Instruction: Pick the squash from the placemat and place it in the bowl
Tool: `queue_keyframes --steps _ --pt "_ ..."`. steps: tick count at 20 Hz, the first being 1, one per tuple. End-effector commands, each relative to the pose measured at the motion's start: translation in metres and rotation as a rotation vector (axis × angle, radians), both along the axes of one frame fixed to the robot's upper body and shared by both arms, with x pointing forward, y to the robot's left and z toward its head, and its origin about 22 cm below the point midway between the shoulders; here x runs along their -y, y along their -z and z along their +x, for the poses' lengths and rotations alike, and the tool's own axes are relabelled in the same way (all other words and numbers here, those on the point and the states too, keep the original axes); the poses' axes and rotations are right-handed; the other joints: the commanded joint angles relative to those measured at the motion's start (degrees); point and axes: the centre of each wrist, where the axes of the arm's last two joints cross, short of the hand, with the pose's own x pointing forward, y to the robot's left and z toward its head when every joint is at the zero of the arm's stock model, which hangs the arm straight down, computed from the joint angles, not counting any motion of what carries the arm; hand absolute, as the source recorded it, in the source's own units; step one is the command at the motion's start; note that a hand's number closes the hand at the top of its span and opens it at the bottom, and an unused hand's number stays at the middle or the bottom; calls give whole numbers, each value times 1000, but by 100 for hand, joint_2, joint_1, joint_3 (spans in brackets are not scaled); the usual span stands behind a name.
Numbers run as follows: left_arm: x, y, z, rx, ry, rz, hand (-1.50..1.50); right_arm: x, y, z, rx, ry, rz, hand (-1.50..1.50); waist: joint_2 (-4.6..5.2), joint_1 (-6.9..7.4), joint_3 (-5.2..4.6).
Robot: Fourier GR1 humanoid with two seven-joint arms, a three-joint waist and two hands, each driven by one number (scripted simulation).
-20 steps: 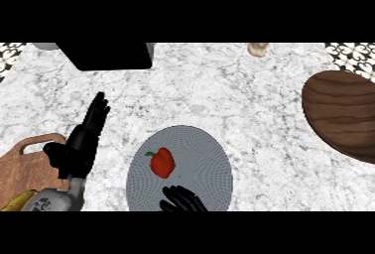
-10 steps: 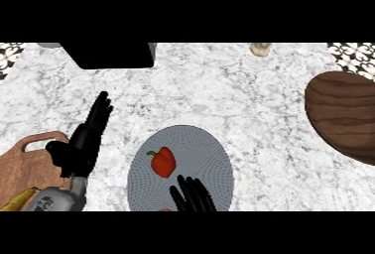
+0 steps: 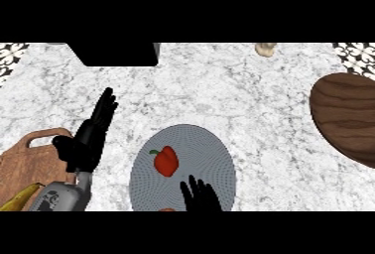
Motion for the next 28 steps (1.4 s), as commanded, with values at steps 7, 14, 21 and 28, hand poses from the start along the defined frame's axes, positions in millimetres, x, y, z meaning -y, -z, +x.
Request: queue_keyframes --steps 7,14,21,28 --pt "-3 -5 1 -7 20 6 0 -30 -45 -22 -150 -23 112 -150 2 73 12" --pt "0 -7 6 -5 -3 -20 0 -27 -49 -30 -130 -32 252 -150 -4 -10 13" --pt "13 -8 -6 -6 17 -11 0 -30 -40 -32 -136 -30 313 -150 -10 43 16" --pt "5 -18 -4 -10 33 1 0 -33 -15 -23 -185 -4 350 -150 3 65 18"
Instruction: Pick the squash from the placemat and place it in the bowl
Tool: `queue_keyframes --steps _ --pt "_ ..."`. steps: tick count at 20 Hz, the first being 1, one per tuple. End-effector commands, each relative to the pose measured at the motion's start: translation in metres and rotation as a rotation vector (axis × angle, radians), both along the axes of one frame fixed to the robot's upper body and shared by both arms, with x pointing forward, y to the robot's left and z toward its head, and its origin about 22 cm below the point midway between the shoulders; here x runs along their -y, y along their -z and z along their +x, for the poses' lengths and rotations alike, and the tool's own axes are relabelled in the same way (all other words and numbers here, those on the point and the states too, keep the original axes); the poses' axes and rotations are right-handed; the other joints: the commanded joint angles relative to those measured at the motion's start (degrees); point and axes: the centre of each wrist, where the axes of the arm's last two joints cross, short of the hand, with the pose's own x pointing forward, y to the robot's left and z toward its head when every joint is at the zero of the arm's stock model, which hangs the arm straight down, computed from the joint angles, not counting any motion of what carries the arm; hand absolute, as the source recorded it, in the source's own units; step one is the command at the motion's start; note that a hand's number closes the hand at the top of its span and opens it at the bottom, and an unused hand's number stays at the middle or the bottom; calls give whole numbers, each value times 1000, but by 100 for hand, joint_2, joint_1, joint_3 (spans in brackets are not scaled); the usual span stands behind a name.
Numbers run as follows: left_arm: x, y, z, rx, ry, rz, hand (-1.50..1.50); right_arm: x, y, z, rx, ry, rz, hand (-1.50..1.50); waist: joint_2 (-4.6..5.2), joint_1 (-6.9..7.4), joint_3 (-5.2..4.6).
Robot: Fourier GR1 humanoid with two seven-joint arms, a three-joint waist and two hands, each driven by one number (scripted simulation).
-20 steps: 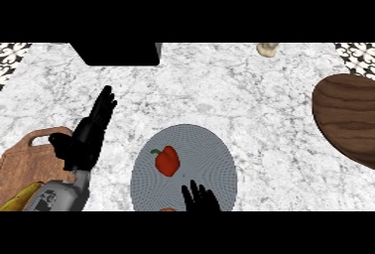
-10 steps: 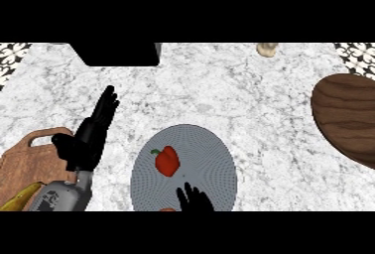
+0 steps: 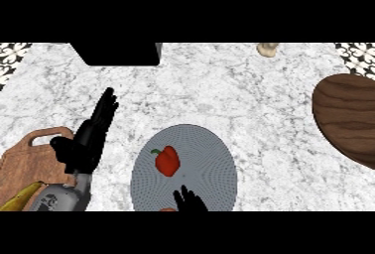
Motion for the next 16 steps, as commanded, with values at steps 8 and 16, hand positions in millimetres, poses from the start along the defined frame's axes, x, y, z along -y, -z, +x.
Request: queue_keyframes --steps 8,16 --pt "-10 7 12 13 2 10 0 -32 -19 3 -23 5 172 -150 15 13 -1" --pt "-14 1 7 13 4 0 0 -31 21 2 -1 86 -7 -150 2 8 0"
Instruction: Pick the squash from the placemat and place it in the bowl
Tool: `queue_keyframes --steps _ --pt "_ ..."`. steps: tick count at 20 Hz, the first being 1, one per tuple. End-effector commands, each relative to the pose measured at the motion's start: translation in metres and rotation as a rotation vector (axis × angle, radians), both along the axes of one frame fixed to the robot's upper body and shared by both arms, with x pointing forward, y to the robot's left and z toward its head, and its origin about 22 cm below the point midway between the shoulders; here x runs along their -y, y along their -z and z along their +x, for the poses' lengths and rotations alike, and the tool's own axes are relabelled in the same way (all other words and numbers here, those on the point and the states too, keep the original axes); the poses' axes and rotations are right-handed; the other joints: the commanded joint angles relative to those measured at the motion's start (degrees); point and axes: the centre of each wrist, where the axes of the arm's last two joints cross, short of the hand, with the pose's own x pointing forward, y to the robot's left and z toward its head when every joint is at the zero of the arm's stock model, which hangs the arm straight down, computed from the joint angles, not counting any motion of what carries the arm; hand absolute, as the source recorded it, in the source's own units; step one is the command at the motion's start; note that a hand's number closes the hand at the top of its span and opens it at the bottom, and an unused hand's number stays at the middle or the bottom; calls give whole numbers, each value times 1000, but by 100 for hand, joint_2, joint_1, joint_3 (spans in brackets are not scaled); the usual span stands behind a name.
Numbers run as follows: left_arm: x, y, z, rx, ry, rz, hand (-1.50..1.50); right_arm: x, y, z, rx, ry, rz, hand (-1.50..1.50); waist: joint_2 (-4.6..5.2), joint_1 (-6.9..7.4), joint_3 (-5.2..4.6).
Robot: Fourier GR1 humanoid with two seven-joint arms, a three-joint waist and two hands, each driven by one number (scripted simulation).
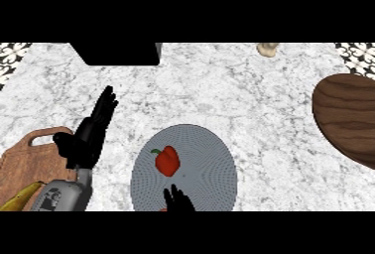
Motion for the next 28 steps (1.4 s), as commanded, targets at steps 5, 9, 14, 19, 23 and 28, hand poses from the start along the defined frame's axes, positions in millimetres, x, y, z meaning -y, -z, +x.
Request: queue_keyframes --steps 5,9,14,19,23,28 --pt "17 8 -10 2 15 -15 0 -6 13 1 -11 13 -146 -150 -2 5 0" --pt "17 -20 -12 0 1 -8 0 4 42 15 -40 21 -97 -150 -1 26 4" --pt "10 0 -16 6 20 2 0 -13 38 7 28 -208 -224 150 -1 65 1" --pt "17 -5 -8 17 -4 -9 0 -12 31 -8 29 -239 -184 150 -3 7 1" --pt "10 -24 19 0 -8 3 0 -13 46 2 19 -231 -145 150 4 14 3" --pt "9 -13 7 17 16 -8 0 93 21 -35 41 -531 -68 150 50 87 37"
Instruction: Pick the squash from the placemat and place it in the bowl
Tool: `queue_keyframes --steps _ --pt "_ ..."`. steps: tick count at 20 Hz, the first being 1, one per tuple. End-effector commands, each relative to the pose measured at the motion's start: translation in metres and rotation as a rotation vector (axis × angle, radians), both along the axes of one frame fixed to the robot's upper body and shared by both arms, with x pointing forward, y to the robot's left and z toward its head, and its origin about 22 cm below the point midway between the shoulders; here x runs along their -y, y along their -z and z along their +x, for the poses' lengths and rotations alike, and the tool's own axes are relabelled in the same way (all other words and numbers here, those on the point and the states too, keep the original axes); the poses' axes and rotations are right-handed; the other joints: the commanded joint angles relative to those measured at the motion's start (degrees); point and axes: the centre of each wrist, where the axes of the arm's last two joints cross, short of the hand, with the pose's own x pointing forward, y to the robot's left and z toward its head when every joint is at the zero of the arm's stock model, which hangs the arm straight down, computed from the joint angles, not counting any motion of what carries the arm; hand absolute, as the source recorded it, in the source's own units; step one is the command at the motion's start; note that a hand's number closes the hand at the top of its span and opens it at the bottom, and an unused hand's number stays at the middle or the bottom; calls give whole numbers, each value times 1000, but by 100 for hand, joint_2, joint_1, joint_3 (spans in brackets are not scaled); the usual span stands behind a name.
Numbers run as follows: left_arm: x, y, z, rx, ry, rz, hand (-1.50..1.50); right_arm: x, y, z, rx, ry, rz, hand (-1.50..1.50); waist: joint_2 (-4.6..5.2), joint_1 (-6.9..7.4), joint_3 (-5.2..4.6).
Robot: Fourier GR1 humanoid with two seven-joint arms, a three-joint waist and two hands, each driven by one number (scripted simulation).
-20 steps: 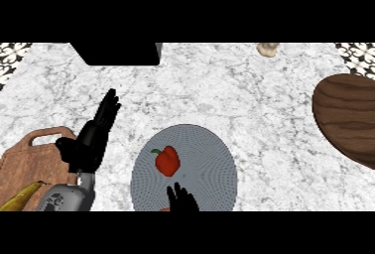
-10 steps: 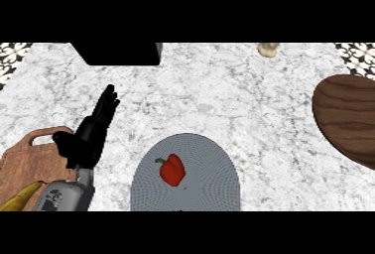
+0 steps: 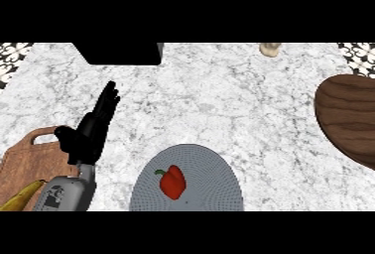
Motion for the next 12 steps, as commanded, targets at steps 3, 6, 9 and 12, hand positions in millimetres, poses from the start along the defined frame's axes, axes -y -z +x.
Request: queue_keyframes --steps 3,6,9,12 --pt "1 2 -3 -7 18 -4 0 62 -19 -24 35 -225 101 150 14 83 33" --pt "4 3 -2 -12 17 -11 0 73 -43 -26 97 -276 242 150 32 17 36" --pt "1 3 -3 -9 5 4 0 90 -70 -19 213 -311 321 150 -15 -28 30" --pt "-3 3 -3 -18 -17 -3 0 111 -90 -10 351 -333 349 150 -33 -109 31"
